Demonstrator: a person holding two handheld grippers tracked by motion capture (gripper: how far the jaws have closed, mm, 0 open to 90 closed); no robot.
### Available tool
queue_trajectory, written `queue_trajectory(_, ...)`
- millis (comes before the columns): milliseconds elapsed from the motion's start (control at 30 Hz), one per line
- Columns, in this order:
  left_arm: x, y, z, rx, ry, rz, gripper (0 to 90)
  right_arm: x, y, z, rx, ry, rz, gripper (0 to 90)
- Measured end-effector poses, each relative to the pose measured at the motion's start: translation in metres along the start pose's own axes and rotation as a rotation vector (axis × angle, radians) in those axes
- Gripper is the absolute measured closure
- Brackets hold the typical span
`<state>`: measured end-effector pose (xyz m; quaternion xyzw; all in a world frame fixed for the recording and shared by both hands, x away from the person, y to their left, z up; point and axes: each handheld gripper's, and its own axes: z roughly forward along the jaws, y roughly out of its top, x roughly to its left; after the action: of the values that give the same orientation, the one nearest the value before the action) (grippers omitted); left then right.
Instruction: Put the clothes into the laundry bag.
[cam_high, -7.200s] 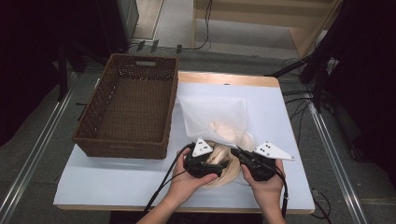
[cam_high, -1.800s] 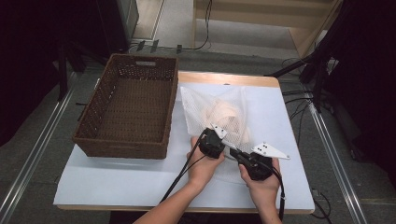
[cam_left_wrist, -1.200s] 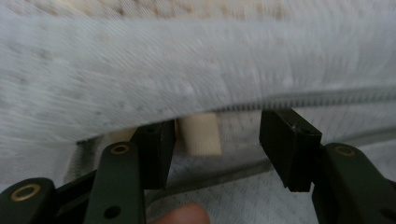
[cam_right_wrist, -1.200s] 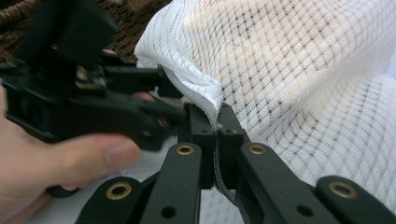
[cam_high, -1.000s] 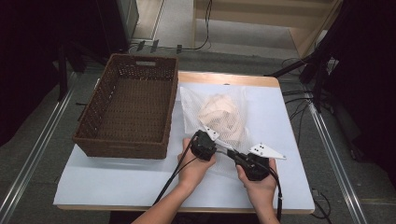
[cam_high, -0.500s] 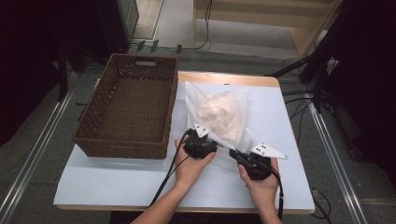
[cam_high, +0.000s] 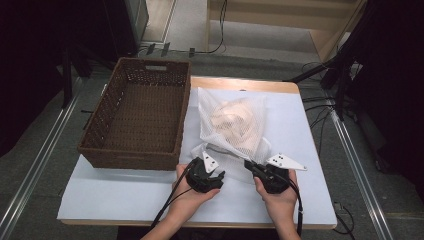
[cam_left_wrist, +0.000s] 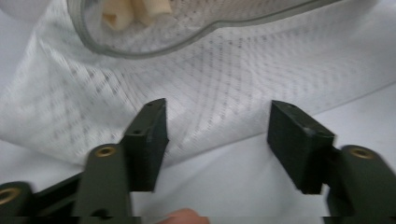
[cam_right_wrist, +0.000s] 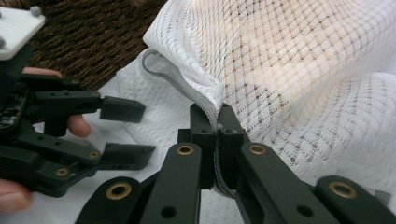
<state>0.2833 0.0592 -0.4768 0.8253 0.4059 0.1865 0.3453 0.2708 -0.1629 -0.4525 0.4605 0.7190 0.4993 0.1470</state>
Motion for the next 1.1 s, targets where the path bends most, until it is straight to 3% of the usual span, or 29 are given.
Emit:
queue_trajectory(67, 0.001, 0.002, 0.002, -0.004, -0.013, 0.012, 53.0, 0.001, 0.000, 0.001, 0.002, 0.002, 0.001, 89.7)
queue_trajectory(133, 0.001, 0.004, 0.004, -0.015, -0.017, 0.038, 69.8, 0.001, -0.001, 0.001, 0.002, 0.003, -0.002, 89.7)
queue_trajectory(167, 0.002, 0.005, 0.005, -0.015, -0.023, 0.030, 84.2, 0.001, -0.001, 0.002, 0.002, 0.004, -0.003, 89.7)
queue_trajectory(200, 0.004, 0.006, 0.006, -0.012, -0.033, 0.009, 90.0, 0.001, -0.001, 0.002, 0.005, 0.004, -0.002, 89.7)
queue_trajectory(233, 0.007, 0.008, 0.007, -0.005, -0.050, -0.027, 90.0, 0.001, -0.001, 0.001, 0.005, 0.004, -0.003, 89.7)
queue_trajectory(300, 0.007, 0.009, 0.005, 0.010, -0.069, -0.039, 90.0, 0.001, -0.001, 0.000, 0.002, 0.005, -0.005, 89.7)
queue_trajectory(333, 0.006, 0.008, 0.002, 0.019, -0.130, -0.059, 90.0, 0.000, 0.000, 0.000, 0.001, 0.007, -0.004, 89.7)
queue_trajectory(467, -0.004, 0.003, -0.018, 0.010, -0.228, -0.044, 90.0, -0.003, 0.000, -0.002, 0.000, 0.006, 0.001, 89.7)
queue_trajectory(567, -0.015, 0.000, -0.034, 0.005, -0.280, -0.030, 90.0, -0.004, -0.001, -0.002, 0.000, 0.007, 0.000, 89.8)
queue_trajectory(767, -0.033, -0.016, -0.048, 0.032, -0.287, 0.056, 90.0, -0.001, -0.003, -0.007, 0.009, -0.004, -0.038, 89.7)
queue_trajectory(867, -0.028, -0.025, -0.047, 0.037, -0.308, -0.006, 90.0, -0.002, -0.008, -0.008, 0.034, -0.026, -0.067, 89.6)
queue_trajectory(933, -0.022, -0.029, -0.049, -0.018, -0.331, -0.050, 90.0, -0.005, -0.014, -0.006, 0.075, -0.017, -0.089, 86.5)
queue_trajectory(967, -0.017, -0.027, -0.053, -0.061, -0.324, -0.074, 80.1, -0.007, -0.016, -0.005, 0.103, 0.014, -0.092, 80.1)
queue_trajectory(1000, -0.014, -0.026, -0.056, -0.085, -0.291, -0.084, 63.1, -0.008, -0.020, -0.006, 0.120, 0.040, -0.112, 69.4)
queue_trajectory(1033, -0.006, -0.024, -0.061, -0.128, -0.246, -0.105, 52.4, -0.009, -0.022, -0.009, 0.116, 0.046, -0.126, 58.8)
queue_trajectory(1100, 0.010, -0.023, -0.067, -0.179, -0.194, -0.162, 47.7, -0.016, -0.024, -0.021, 0.072, 0.075, -0.124, 43.1)
